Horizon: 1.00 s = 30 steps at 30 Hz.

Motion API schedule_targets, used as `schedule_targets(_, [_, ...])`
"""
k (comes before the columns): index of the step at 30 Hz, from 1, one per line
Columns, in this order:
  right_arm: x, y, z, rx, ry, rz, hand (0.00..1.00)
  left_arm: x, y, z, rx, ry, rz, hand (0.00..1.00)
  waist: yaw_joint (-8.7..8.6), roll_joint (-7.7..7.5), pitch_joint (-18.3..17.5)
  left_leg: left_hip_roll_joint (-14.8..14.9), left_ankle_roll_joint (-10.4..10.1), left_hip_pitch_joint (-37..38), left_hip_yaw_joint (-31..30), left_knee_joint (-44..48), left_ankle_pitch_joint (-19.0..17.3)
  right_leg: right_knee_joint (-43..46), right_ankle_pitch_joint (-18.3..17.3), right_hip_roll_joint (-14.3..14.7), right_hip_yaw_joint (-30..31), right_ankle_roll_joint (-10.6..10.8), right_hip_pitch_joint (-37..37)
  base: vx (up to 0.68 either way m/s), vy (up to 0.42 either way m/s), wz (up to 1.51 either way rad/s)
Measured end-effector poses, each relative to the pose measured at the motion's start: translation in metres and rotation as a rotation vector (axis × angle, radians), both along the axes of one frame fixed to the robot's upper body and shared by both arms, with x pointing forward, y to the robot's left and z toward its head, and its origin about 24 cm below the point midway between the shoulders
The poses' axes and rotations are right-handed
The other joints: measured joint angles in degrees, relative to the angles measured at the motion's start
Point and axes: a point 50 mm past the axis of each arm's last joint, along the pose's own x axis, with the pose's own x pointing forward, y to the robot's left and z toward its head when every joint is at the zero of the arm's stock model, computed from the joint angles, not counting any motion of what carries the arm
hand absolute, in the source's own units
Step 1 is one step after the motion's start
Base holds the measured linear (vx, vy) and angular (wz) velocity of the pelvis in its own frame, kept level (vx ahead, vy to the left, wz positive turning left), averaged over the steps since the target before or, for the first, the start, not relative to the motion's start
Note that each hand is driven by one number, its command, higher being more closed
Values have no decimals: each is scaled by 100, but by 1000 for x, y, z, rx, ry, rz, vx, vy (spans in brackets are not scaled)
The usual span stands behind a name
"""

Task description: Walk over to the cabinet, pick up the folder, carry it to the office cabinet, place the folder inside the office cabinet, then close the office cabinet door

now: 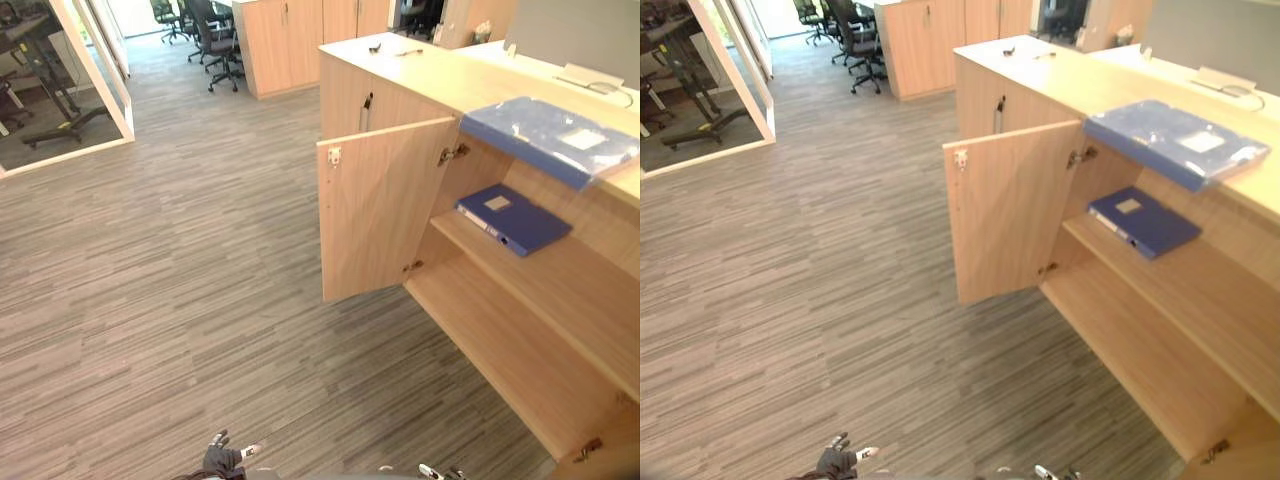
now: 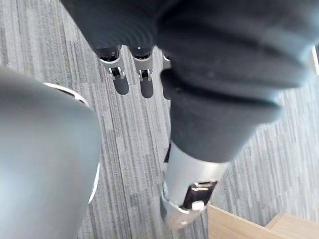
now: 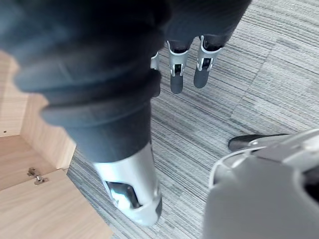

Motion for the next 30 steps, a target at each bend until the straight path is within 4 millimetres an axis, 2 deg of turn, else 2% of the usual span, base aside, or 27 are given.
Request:
schedule_targets(2, [18, -3, 3, -14, -26, 30, 0, 7, -1, 2, 1, -16, -15, 0, 111, -3, -5, -101, 145, -421, 48, -283, -103, -107, 43, 48, 315, 16, 115, 331, -62, -85])
schedule_targets(4, [26, -4, 5, -29, -42, 33, 0, 6, -3, 3, 4, -34, -3, 0, 202, -19, 21, -297, 136, -624, -168, -790, -114, -121, 56, 0, 583, 34, 143, 267, 9, -84])
schedule_targets(6, [32, -2, 6, -37, -61, 42, 0, 5, 2, 4, 19, -52, 64, 0, 291, -62, 114, -746, 55, -809, -864, -1994, -61, -170, 41, -173, 927, 63, 289, 262, 35, -74])
schedule_targets(8, [35, 0, 7, -36, -74, 55, 0, 4, 2, 4, 20, -58, 98, 0, 332, -72, 122, -1022, -20, -834, -1623, -3085, 154, -173, -10, -296, 1203, 152, 350, 270, 98, -78])
schedule_targets(9, [37, 4, 7, -31, -87, 72, 0, 3, 2, 4, 15, -57, 119, 0, 339, -72, 121, -1079, -94, -808, -2027, -3681, 321, -143, -76, -347, 1429, 263, 390, 280, 148, -88])
schedule_targets(10, [37, 6, 6, -27, -90, 78, 0, 2, 2, 3, 13, -57, 128, 0, 342, -72, 121, -1084, -146, -803, -2181, -3866, 394, -118, -118, -358, 1550, 325, 393, 280, 190, -98])
schedule_targets(11, [36, 11, 5, -19, -89, 98, 0, 1, 2, 3, 3, -59, 156, 0, 354, -72, 121, -1063, -235, -808, -2417, -3988, 459, -56, -209, -378, 1785, 445, 420, 296, 233, -93])
schedule_targets(13, [29, 17, 4, -4, -81, 118, 0, 0, 2, 3, -6, -67, 185, 0, 430, -67, 110, -1063, -224, -754, -2668, -3783, 632, 135, -446, -422, 2248, 639, 453, 331, 276, -110])
schedule_targets(14, [27, 20, 3, 2, -79, 127, 0, 1, 3, 4, -3, -74, 190, 0, 463, -105, 116, -1129, -218, -752, -2677, -3624, 829, 201, -528, -478, 2395, 699, 449, 345, 340, -119])
schedule_targets(15, [26, 21, 3, 7, -79, 132, 0, 0, 5, 5, 2, -81, 201, 0, 494, -151, 70, -1278, -170, -755, -2615, -3318, 1124, 307, -662, -634, 2698, 868, 434, 352, 391, -110])
schedule_targets(16, [25, 25, 2, 18, -78, 132, 0, -1, 8, 5, 8, -82, 204, 0, 484, -227, 8, -1393, -198, -834, -2434, -3077, 1102, 368, -736, -821, 2886, 968, 416, 500, 553, -126])
schedule_targets(17, [22, 31, 0, 40, -74, 129, 0, -2, 13, 6, 22, -78, 202, 0, 476, -394, -98, -1545, -20, -846, -2082, -2936, 888, 444, -753, -1113, 3110, 1036, 273, 360, 415, -99])
schedule_targets(18, [22, 33, 0, 48, -77, 126, 0, -3, 14, 6, 25, -76, 202, 0, 475, -417, -121, -1577, 1, -855, -1921, -2866, 817, 505, -717, -1207, 3238, 1098, 186, 318, 394, -104])
schedule_targets(19, [20, 34, 0, 63, -79, 120, 0, -6, 17, 5, 30, -61, 209, 0, 481, -405, -215, -1643, 162, -866, -1637, -2785, 666, 669, -624, -1379, 3437, 1251, 21, 264, 388, -112])
schedule_targets(20, [18, 34, -1, 69, -73, 119, 0, -9, 17, 3, 28, -49, 215, 0, 490, -403, -299, -1717, 343, -773, -1287, -2820, 551, 1023, -585, -1553, 3682, 1312, -275, 252, 389, -110])
schedule_targets(22, [18, 34, -1, 71, -73, 119, 0, -13, 16, 2, 26, -39, 213, 0, 508, -391, -328, -1851, 484, -513, -928, -2980, 493, 1791, -537, -1703, 3872, 1322, -621, 220, 352, -93])
schedule_targets(23, [21, 32, 1, 68, -86, 111, 0, -14, 15, 2, 25, -36, 210, 0, 464, -375, -329, -1952, 582, -222, -715, -3152, 475, 2620, -340, -1808, 3844, 1227, -981, 221, 392, -78])
schedule_targets(24, [22, 31, 1, 68, -95, 104, 0, -14, 15, 2, 25, -35, 203, 0, 440, -352, -331, -1979, 625, -52, -641, -3250, 465, 3056, -159, -1859, 3793, 1118, -1191, 158, 314, -67])
schedule_targets(25, [22, 30, 2, 66, -103, 96, 0, -13, 14, 2, 25, -36, 187, 0, 403, -315, -335, -2010, 704, 217, -505, -3471, 463, 3754, 80, -1983, 3576, 765, -1496, 121, 267, -57])
schedule_targets(26, [24, 29, 3, 61, -109, 88, 0, -12, 16, 3, 34, -39, 181, 0, 383, -321, -346, -2067, 757, 492, -363, -3724, 480, 4262, 199, -2230, 3104, 571, -1729, 132, 260, -54])
schedule_targets(27, [22, 25, 4, 44, -116, 78, 0, -13, 16, 3, 36, -35, 168, 0, 316, -316, -361, -2107, 793, 781, -316, -3979, 504, 4532, 206, -2443, 2578, 559, -1806, 104, 210, -42])
schedule_targets(28, [21, 24, 4, 40, -117, 73, 0, -12, 16, 3, 39, -38, 162, 0, 293, -316, -378, -2110, 798, 882, -291, -4069, 508, 4578, 204, -2499, 2352, 562, -1824, 165, 165, -31])
schedule_targets(29, [17, 23, 4, 37, -114, 58, 0, -14, 17, 3, 42, -34, 158, 0, 248, -311, -403, -2104, 800, 1008, -248, -4205, 510, 4534, 163, -2520, 1988, 632, -1883, 168, 46, -35])
schedule_targets(30, [15, 22, 4, 36, -113, 49, 0, -13, 15, 3, 41, -33, 146, 0, 221, -297, -414, -2082, 807, 1095, -188, -4340, 514, 4406, 10, -2467, 1694, 829, -1972, 168, 46, -38])
